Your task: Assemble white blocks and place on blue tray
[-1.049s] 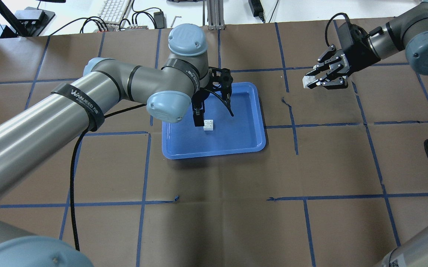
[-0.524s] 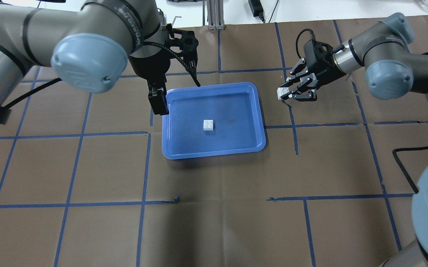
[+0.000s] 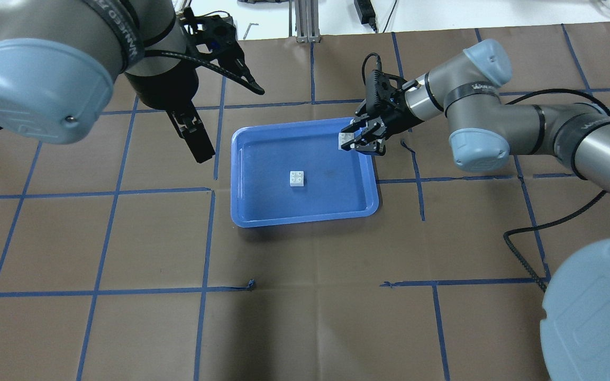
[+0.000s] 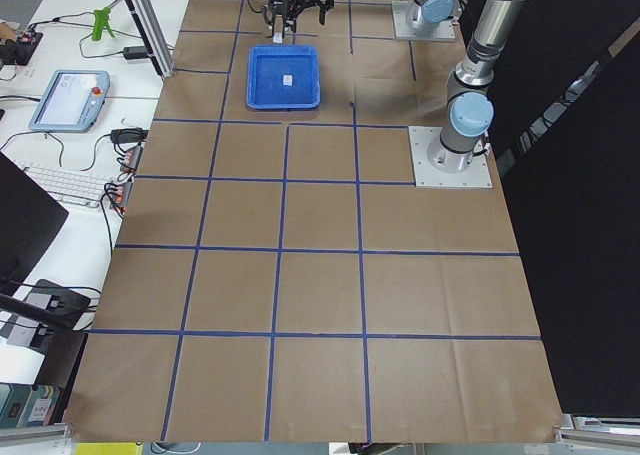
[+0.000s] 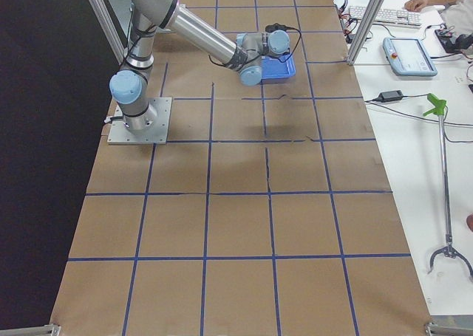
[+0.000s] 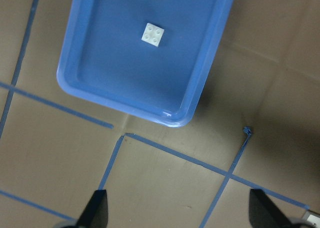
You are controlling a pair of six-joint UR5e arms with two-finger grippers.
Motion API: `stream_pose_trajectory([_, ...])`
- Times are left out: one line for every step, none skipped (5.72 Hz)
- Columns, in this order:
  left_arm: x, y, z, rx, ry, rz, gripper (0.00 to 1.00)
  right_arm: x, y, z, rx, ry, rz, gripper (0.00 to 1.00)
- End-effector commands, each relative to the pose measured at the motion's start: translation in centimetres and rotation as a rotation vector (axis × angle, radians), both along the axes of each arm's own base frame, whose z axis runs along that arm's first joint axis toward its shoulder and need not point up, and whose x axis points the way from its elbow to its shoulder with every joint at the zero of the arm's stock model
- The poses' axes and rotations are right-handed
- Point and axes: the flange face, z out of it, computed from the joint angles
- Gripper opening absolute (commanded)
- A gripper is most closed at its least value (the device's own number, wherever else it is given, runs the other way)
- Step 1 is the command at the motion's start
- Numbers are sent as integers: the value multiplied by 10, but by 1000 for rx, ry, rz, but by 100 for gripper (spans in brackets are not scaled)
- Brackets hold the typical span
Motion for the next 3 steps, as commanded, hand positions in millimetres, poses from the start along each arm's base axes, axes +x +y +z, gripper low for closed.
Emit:
stream_pose_trajectory([31,-9,-6,-66,-8,567,99,34,4,-40,-2,-10,-47,23])
stream_pose_trajectory([37,-13,0,-124,16,840,99,33,6,-55,12,-8,-47,23])
stream_pose_trajectory([40,-15,9,-145,29,879,99,34,14,-66,32,-6,-45,23])
